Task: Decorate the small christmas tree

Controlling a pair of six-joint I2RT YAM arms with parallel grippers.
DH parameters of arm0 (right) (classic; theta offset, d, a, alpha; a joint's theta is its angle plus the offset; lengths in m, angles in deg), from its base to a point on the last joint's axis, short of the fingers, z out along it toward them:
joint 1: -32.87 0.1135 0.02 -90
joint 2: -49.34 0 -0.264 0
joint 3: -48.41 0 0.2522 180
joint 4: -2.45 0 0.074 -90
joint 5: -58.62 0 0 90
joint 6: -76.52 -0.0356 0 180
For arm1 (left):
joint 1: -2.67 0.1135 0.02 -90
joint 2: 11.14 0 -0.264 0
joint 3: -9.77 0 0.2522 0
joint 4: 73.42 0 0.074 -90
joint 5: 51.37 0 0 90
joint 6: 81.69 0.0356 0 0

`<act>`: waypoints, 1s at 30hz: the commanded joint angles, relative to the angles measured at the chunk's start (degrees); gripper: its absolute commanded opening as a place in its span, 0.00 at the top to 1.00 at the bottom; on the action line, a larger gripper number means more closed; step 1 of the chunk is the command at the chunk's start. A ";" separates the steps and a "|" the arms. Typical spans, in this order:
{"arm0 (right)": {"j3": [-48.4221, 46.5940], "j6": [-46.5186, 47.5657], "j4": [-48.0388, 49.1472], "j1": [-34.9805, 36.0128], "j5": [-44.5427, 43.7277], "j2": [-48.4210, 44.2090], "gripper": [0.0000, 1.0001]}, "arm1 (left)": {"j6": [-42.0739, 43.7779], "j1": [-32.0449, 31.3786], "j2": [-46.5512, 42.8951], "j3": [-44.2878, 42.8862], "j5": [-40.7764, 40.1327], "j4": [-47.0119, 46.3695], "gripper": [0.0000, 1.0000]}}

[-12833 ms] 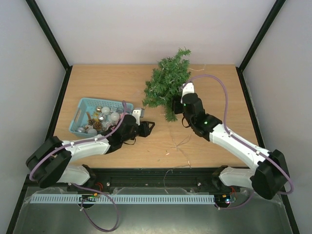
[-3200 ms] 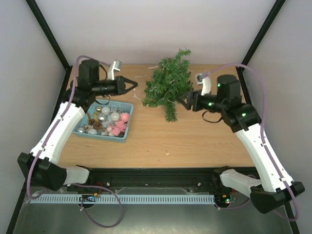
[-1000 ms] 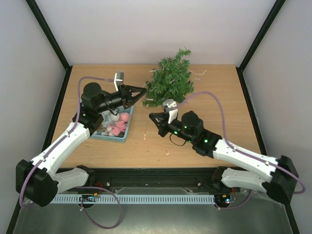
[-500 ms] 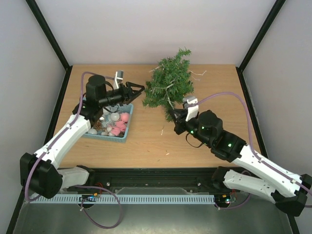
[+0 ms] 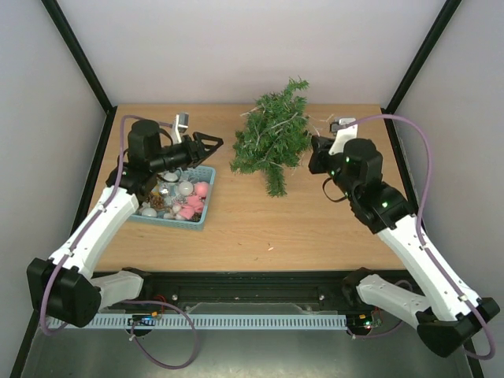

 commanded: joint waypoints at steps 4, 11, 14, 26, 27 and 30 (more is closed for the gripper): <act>-4.83 2.79 -0.13 -9.08 7.30 6.05 0.99 | 2.75 1.80 -1.85 -0.51 1.81 2.82 0.44; -8.31 4.26 1.92 -11.34 7.46 11.39 0.99 | 3.25 2.75 -1.18 -0.64 2.87 2.95 0.44; -10.22 6.25 2.43 -11.43 4.95 13.54 0.99 | 3.38 3.02 -0.71 -0.88 3.31 2.84 0.44; -16.92 13.44 2.07 -13.28 -3.14 20.48 0.98 | 3.74 3.58 -0.24 -0.91 3.74 2.88 0.44; -17.01 13.76 2.15 -13.56 -3.41 20.76 0.98 | 3.78 3.61 -0.18 -0.80 3.72 2.99 0.44; -17.29 14.87 2.11 -14.04 -4.83 22.00 0.98 | 4.03 3.57 -0.21 -0.60 3.57 3.41 0.44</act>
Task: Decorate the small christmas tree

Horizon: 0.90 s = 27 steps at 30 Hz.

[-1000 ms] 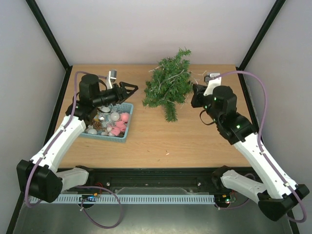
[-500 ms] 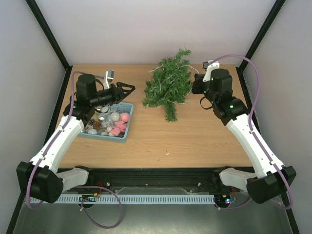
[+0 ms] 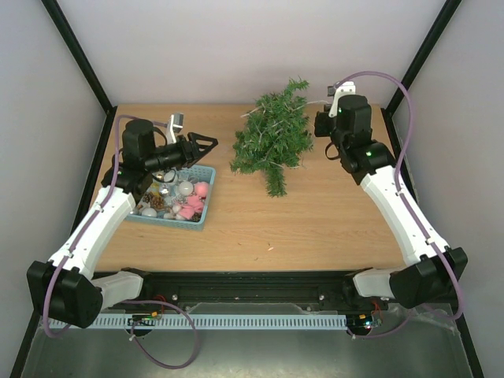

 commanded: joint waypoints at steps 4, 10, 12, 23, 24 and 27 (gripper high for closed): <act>-2.07 2.62 0.17 -1.24 -3.23 2.95 0.98 | 1.12 0.47 0.05 -0.15 0.66 1.24 0.44; 0.24 0.59 -0.44 -1.28 -1.42 2.68 0.98 | 1.68 0.68 -0.73 0.96 0.14 2.21 0.44; 0.68 0.18 -0.74 -1.26 -0.14 2.39 0.95 | 1.58 0.77 -1.05 1.77 0.07 1.85 0.44; -2.46 -2.01 -5.62 -1.42 5.50 0.27 0.52 | 1.51 0.80 -1.63 2.88 -0.05 1.71 0.44; -3.01 -2.60 -6.32 -1.49 5.53 -0.29 0.50 | 1.55 0.80 -1.63 2.85 -0.17 1.76 0.44; -5.09 -4.73 -9.57 -2.27 6.01 -1.50 0.43 | 1.92 1.16 -1.62 2.82 -0.42 2.31 0.44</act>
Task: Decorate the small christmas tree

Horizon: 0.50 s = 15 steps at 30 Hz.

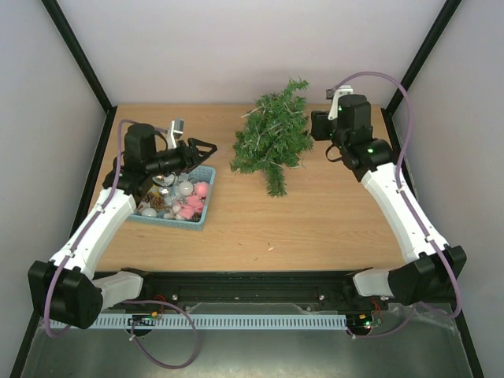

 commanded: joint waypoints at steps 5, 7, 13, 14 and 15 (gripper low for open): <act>-4.73 -8.47 -8.74 -2.90 2.54 -5.85 0.25 | 2.04 2.97 -1.99 1.53 -0.99 1.84 0.44; -4.02 -9.75 -9.88 -3.06 3.78 -6.45 0.18 | 2.41 4.48 -2.36 2.53 -0.99 1.84 0.43; -1.38 -11.40 -13.36 -3.11 3.20 -6.76 0.12 | 2.88 7.90 -2.58 5.27 -0.21 0.55 0.42; -0.66 -11.92 -13.49 -3.18 3.74 -7.29 0.13 | 3.07 8.29 -2.64 5.57 -0.27 0.54 0.42; 0.40 -12.90 -13.59 -3.16 4.26 -7.99 0.13 | 3.36 8.77 -2.78 5.82 -0.54 0.60 0.41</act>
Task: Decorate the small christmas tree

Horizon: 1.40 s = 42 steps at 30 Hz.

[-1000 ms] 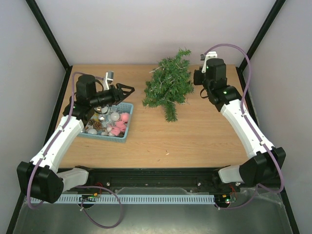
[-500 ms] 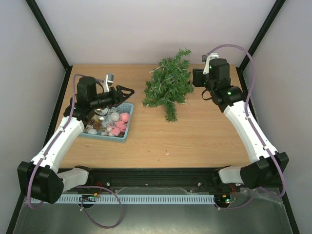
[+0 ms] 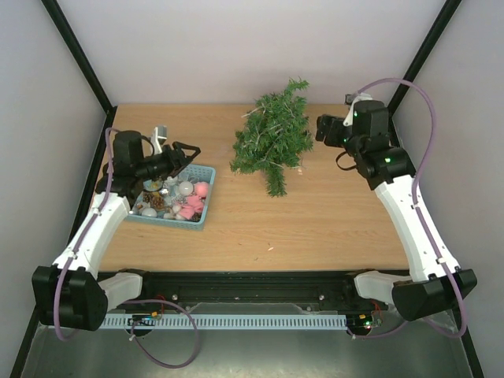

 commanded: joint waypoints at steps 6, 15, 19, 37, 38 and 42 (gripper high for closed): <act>10.98 -8.28 -2.65 -0.15 9.60 -10.84 0.13 | 2.89 5.63 -2.02 3.24 -1.75 0.40 0.36; 30.51 -19.55 5.15 -0.19 21.47 -24.75 0.11 | 4.84 8.31 -2.21 6.40 -9.88 3.52 0.01; 40.62 -24.89 9.90 -0.15 25.91 -26.64 0.12 | 4.86 8.39 -3.43 8.67 -14.87 4.45 0.01; 59.70 -42.97 55.17 -0.07 30.88 -0.72 0.27 | 3.88 10.37 -8.16 14.21 -16.34 3.88 0.01; 58.80 -43.50 57.36 -0.01 31.07 1.87 0.30 | 3.71 10.72 -8.52 14.47 -16.21 3.73 0.01; 56.27 -47.76 64.79 0.08 31.21 11.04 0.37 | 2.90 11.78 -9.52 15.81 -14.96 2.71 0.01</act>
